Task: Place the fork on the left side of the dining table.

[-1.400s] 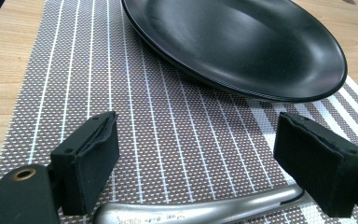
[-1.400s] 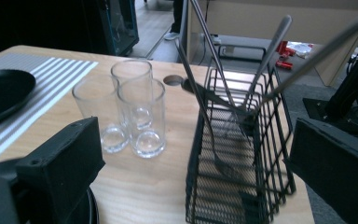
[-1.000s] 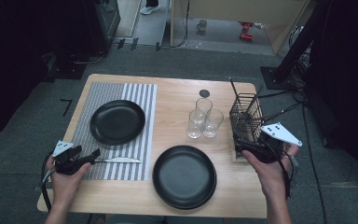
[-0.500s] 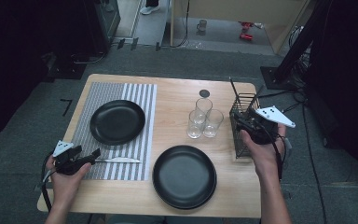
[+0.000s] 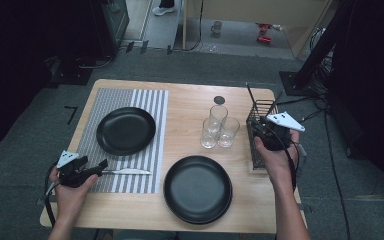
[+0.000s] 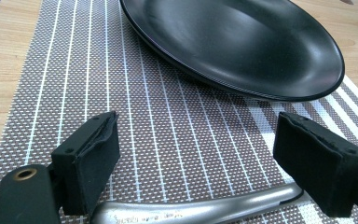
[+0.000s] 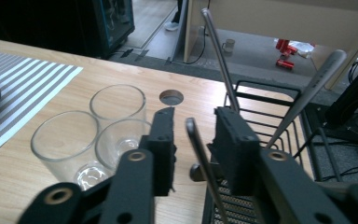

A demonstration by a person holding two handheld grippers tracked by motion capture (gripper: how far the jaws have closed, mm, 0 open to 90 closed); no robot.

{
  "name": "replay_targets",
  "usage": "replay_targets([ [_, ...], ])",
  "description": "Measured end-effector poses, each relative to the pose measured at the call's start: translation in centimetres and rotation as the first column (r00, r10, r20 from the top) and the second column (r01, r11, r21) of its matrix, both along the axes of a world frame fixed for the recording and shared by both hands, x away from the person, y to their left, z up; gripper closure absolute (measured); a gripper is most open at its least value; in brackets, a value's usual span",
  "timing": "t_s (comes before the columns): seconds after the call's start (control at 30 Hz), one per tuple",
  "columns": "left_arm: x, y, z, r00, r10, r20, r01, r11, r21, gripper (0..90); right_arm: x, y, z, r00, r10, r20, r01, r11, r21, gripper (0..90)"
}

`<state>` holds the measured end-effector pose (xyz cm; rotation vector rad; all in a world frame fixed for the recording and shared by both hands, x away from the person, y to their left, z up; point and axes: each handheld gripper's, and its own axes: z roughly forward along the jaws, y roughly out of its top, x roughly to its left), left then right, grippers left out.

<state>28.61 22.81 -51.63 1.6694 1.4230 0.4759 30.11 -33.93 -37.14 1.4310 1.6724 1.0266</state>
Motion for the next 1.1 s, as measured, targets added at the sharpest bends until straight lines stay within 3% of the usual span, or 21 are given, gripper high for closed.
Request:
replay_targets([
  [0.17, 0.0, 0.0, 0.0, 1.0000, 0.000, -0.001, 0.000, 1.0000, -0.001, 15.1, -0.4, -0.9, 0.3, 0.9994, -0.015, 0.030, 0.015, 1.000, 0.019, 78.2],
  [0.4, 0.0, 0.0, 0.0, 1.0000, 0.003, -0.002, -0.003, 1.0000, 0.003, 15.1, -0.7, -2.4, 0.5, 0.9983, -0.033, 0.049, 0.031, 0.999, 0.039, 81.2],
  [0.8, 0.0, 0.0, 0.0, 1.0000, 0.003, -0.001, -0.003, 1.0000, 0.001, 15.2, 0.0, -3.2, -1.0, 0.9979, -0.063, 0.012, 0.063, 0.998, -0.002, 85.1],
  [0.97, -0.1, 0.0, 0.0, 1.0000, 0.005, 0.003, -0.005, 1.0000, -0.001, 15.2, -0.3, -3.3, -1.1, 0.9950, -0.088, 0.047, 0.091, 0.994, -0.056, 88.3],
  [1.1, -0.1, 0.1, 0.0, 1.0000, 0.005, 0.008, -0.005, 1.0000, -0.005, 15.1, -0.7, -3.9, -1.2, 0.9919, -0.108, 0.067, 0.110, 0.993, -0.033, 88.5],
])
